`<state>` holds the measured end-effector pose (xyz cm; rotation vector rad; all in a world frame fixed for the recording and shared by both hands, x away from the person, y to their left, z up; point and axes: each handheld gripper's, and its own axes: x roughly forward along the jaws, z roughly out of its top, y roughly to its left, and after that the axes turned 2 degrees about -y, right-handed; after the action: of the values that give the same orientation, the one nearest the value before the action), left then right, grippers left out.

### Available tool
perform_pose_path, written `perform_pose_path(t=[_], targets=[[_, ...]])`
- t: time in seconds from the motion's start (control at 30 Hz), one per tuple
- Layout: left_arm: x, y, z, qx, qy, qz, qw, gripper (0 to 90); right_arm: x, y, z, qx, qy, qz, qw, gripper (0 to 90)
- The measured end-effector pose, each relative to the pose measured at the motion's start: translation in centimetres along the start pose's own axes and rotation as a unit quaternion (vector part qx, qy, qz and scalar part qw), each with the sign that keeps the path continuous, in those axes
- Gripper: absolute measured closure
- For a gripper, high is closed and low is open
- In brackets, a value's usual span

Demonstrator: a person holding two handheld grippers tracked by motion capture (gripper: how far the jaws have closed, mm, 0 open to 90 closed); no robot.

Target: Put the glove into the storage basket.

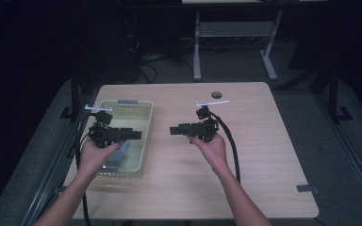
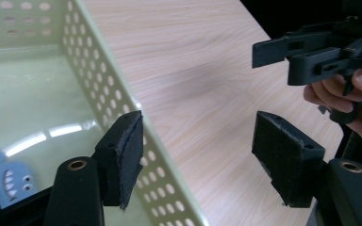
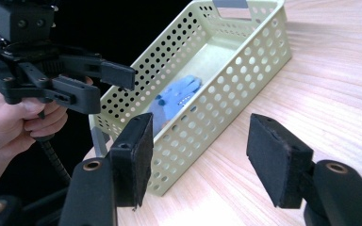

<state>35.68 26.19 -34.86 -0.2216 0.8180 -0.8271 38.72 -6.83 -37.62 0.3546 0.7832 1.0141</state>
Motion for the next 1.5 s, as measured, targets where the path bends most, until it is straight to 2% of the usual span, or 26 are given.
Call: perform_pose_path(t=[0.37, 0.43, 0.6, 0.77, 1.0, 1.37, 1.43, 1.5], targets=[[1.2, -1.5, 0.4, 0.011, -0.009, -0.021, 0.9997, 28.2, -1.9, -0.5, -0.1, -0.003, -0.002, -0.015, 0.9999, 39.2], [1.4, -1.8, 0.5, 0.015, -0.006, -0.024, 0.9996, 27.2, -2.4, -0.7, -0.2, -0.010, -0.005, -0.018, 0.9998, 39.0], [2.1, -2.5, 0.6, 0.020, -0.005, -0.033, 0.9992, 26.7, -3.4, -1.2, -0.5, -0.003, -0.009, -0.024, 0.9997, 38.3], [3.0, -3.2, 0.7, 0.013, -0.013, -0.048, 0.9987, 26.7, -4.5, -1.9, -0.7, 0.004, -0.018, -0.034, 0.9993, 37.6], [4.3, -4.6, 0.9, 0.021, -0.009, -0.063, 0.9978, 26.5, -6.1, -3.0, -1.3, 0.011, -0.016, -0.045, 0.9988, 36.8], [6.2, -6.9, 0.7, 0.040, 0.004, -0.085, 0.9956, 26.2, -8.5, -4.5, -2.5, 0.023, -0.030, -0.067, 0.9970, 33.8], [6.4, -7.2, 0.6, 0.043, 0.001, -0.086, 0.9954, 26.1, -8.9, -4.7, -2.7, 0.028, -0.024, -0.073, 0.9967, 33.0], [6.6, -7.7, 0.6, 0.047, -0.001, -0.093, 0.9945, 26.2, -9.3, -5.0, -2.9, 0.029, -0.030, -0.074, 0.9964, 33.1]])
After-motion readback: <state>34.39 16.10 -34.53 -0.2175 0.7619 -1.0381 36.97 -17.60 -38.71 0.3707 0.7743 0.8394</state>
